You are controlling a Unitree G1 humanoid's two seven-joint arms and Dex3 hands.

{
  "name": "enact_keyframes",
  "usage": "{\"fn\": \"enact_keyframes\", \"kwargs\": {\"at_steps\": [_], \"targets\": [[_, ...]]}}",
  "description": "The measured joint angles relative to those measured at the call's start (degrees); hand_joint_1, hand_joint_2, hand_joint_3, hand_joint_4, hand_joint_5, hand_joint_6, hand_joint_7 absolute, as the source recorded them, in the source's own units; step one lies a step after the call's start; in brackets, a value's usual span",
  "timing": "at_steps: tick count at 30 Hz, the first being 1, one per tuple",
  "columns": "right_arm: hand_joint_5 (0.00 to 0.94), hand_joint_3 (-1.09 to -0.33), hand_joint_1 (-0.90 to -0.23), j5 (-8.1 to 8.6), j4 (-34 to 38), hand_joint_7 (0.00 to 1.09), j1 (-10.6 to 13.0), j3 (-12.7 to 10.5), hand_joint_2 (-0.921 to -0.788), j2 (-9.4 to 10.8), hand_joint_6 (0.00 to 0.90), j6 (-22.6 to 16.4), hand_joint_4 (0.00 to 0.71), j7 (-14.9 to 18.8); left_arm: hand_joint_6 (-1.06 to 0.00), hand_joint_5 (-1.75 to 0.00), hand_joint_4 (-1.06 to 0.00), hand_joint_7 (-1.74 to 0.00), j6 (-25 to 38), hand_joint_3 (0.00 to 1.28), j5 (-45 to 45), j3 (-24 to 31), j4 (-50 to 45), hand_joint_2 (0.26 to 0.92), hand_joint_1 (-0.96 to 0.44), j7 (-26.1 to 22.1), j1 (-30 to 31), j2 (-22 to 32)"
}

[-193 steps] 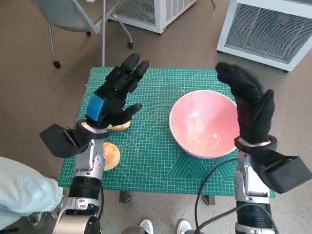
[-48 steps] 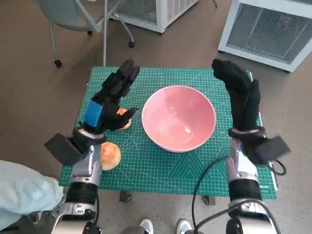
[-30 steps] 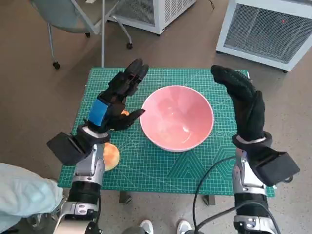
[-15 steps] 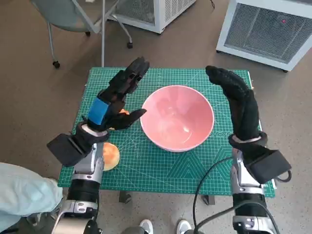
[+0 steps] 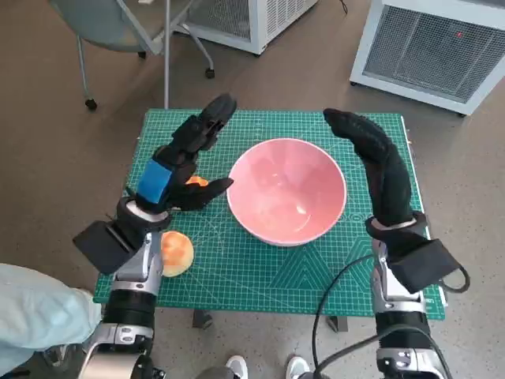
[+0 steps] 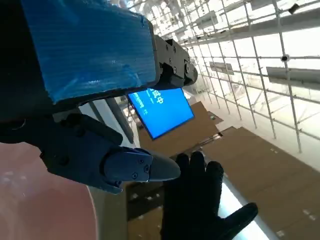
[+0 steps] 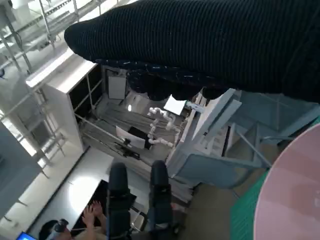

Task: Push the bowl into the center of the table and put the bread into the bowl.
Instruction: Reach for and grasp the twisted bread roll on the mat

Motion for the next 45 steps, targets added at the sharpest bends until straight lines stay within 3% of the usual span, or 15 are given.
{"fn": "enact_keyframes", "kwargs": {"at_steps": [3, 6, 11, 16, 21, 36, 45], "targets": [[0.001, -0.779, -0.744, -0.02, 0.0, 0.5, 0.0, 0.1, -0.921, 0.0, -0.001, 0.0, 0.187, -0.2, -0.27, 0.0, -0.14, 0.0, -1.0, 0.23, 6.8, -0.1, 0.5, 0.921, -0.55, 3.3, 0.0, 3.4], [0.0, -0.781, -0.747, -0.01, 0.0, 0.5, -0.1, 0.1, -0.921, -0.1, -0.001, 0.0, 0.187, -0.2, -0.26, 0.0, -0.09, 0.0, 1.1, 0.08, 14.1, -0.5, 0.2, 0.901, -0.5, 6.7, 0.0, 8.1], [0.0, -0.784, -0.749, 0.03, 0.0, 0.5, -0.1, 0.1, -0.921, -0.2, -0.001, -0.1, 0.186, -0.3, -0.27, 0.0, -0.05, -0.01, 12.7, 0.02, 23.2, -1.8, -2.4, 0.823, -0.41, 8.0, 0.0, 15.9], [0.0, -0.789, -0.749, 0.05, 0.0, 0.5, -0.1, 0.2, -0.921, -0.3, -0.001, -0.1, 0.187, -0.3, -0.28, 0.0, -0.04, -0.01, 24.3, 0.0, 28.0, -3.8, -5.1, 0.779, -0.31, 7.7, -0.2, 19.1], [0.0, -0.792, -0.751, 0.04, 0.2, 0.5, -0.7, 0.4, -0.921, 0.0, -0.001, -0.1, 0.187, -0.3, -0.29, -0.01, -0.06, -0.01, 30.7, 0.0, 32.9, -7.7, -3.8, 0.762, -0.24, 8.5, -1.5, 20.5], [0.0, -0.794, -0.747, 0.45, 1.2, 0.5, -1.4, 0.3, -0.921, -0.1, -0.001, -0.2, 0.185, -0.2, -0.32, -0.01, -0.11, -0.01, 33.0, 0.0, 39.4, -18.4, 10.4, 0.753, -0.15, 11.6, -7.5, 20.2], [0.0, -0.796, -0.731, 1.18, 1.4, 0.5, -1.6, 0.3, -0.921, -0.1, -0.001, -0.4, 0.183, 0.1, -0.36, -0.03, -0.24, -0.01, 33.9, 0.0, 40.9, -23.2, 22.1, 0.765, -0.12, 12.5, -12.9, 16.6]]}}
